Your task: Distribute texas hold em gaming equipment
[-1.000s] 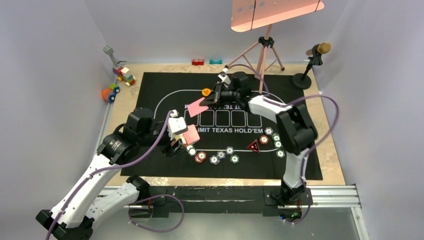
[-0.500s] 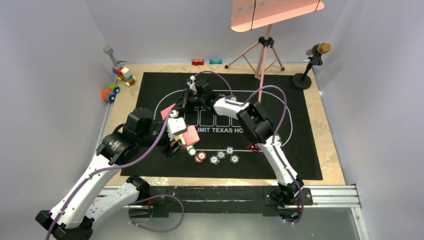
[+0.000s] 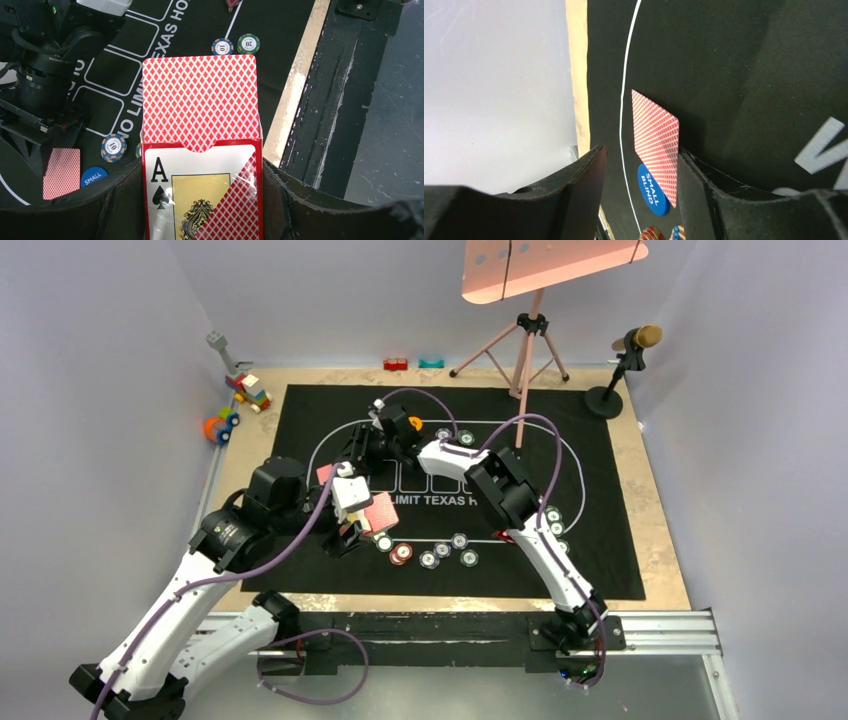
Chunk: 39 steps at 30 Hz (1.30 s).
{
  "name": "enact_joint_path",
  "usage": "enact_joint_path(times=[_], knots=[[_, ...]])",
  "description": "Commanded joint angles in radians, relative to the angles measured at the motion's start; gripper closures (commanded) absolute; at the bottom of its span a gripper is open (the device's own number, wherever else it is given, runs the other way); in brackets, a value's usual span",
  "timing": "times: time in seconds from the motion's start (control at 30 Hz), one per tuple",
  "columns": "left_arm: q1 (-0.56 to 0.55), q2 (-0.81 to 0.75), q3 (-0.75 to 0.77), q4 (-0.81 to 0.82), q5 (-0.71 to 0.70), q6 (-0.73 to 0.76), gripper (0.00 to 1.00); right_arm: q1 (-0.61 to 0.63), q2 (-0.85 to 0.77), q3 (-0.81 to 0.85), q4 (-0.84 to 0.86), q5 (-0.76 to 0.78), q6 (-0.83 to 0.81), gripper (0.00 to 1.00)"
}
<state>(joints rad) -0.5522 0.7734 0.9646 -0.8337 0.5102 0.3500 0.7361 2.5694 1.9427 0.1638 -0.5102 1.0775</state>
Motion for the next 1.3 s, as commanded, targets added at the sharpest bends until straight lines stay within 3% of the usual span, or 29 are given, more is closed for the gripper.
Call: enact_joint_path(times=[0.0,0.17,0.43,0.57,0.7,0.87,1.03,1.27], knots=[[-0.002,-0.017,0.039,0.03,0.034,-0.034,0.73,-0.009,-0.121,-0.022,-0.085,0.056,-0.098,0.43],[-0.003,-0.025,0.016,0.036,0.036,-0.037,0.73,-0.028,-0.242,-0.093,-0.154,0.066,-0.172,0.39],[-0.003,-0.024,-0.003,0.046,0.022,-0.019,0.73,-0.068,-0.506,-0.22,-0.263,0.06,-0.262,0.24],[-0.002,-0.02,-0.001,0.051,0.02,-0.024,0.73,-0.107,-0.725,-0.43,-0.221,0.014,-0.263,0.13],[-0.003,-0.016,-0.011,0.066,0.02,-0.023,0.73,-0.143,-0.96,-0.676,-0.113,-0.082,-0.229,0.1],[-0.002,-0.013,-0.021,0.079,0.018,-0.013,0.73,-0.134,-1.16,-0.85,-0.059,-0.159,-0.204,0.08],[-0.002,-0.003,-0.015,0.081,0.016,-0.009,0.74,-0.085,-1.203,-0.911,-0.012,-0.189,-0.175,0.06],[-0.001,0.007,-0.004,0.092,0.004,-0.004,0.74,0.012,-1.154,-0.877,-0.059,-0.167,-0.236,0.04]])
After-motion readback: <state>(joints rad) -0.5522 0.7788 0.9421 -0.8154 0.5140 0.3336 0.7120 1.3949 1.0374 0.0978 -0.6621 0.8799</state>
